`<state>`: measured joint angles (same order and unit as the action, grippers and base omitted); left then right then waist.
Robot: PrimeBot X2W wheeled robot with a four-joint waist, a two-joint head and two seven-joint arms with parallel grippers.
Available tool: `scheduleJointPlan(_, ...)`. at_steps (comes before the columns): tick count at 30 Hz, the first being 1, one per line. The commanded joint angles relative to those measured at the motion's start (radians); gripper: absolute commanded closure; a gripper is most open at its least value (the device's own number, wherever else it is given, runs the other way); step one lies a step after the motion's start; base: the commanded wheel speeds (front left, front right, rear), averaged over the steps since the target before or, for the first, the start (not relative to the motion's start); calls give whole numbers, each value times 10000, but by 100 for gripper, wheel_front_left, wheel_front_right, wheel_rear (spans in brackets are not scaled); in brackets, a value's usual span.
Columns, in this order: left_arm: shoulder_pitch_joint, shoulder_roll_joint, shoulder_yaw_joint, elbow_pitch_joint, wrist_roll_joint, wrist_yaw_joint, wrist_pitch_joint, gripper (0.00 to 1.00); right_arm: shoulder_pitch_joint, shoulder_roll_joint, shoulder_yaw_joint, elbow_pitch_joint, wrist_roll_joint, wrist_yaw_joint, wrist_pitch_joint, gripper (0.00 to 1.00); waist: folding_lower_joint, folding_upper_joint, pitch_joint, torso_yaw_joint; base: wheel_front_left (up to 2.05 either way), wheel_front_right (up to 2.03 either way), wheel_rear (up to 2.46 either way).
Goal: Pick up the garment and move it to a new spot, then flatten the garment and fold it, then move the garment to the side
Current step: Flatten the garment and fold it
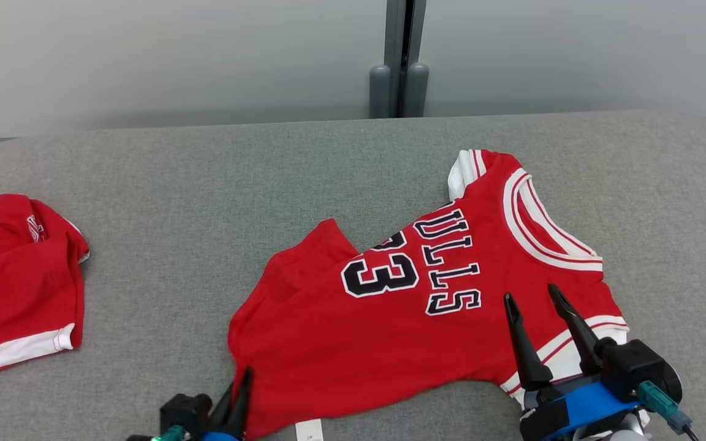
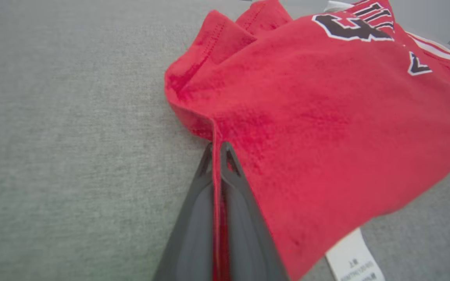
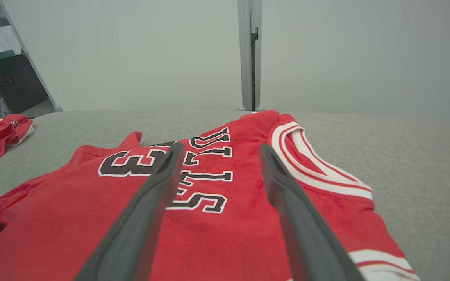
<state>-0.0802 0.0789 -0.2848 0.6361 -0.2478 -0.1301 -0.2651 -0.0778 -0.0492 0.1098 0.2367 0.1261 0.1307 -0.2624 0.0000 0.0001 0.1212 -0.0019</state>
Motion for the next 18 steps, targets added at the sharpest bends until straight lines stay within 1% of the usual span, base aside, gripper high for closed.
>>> scheduleJointPlan(1,-45,127,168,-132,-71,-7,6,100,15,-25,-13,-32,76,1,-35,0,0,-1,-25,14,0,0,0)
scheduleJointPlan(11,166,610,1879,-1315,-18,-7,5,100,128,-25,-207,79,18,1,-35,0,0,-1,-121,213,0,0,0)
scheduleJointPlan(13,239,650,2022,-1300,26,-7,5,100,96,-25,-226,112,4,1,-36,0,0,-1,-112,221,0,0,0)
scheduleJointPlan(15,260,636,1921,-1153,-49,-7,5,100,56,-25,-236,155,13,1,-36,0,0,-1,-106,216,0,0,0)
scheduleJointPlan(16,234,637,1876,-1129,-115,-7,5,61,45,-25,-232,175,25,1,-36,0,0,-1,-105,209,0,0,0)
scheduleJointPlan(17,217,655,1877,-1133,-169,-7,5,0,37,-25,-225,191,41,1,-36,0,0,-1,-110,203,0,0,0)
scheduleJointPlan(18,229,664,1912,-1139,-214,-7,5,0,32,-25,-219,205,64,1,-36,0,0,-1,-118,192,0,0,0)
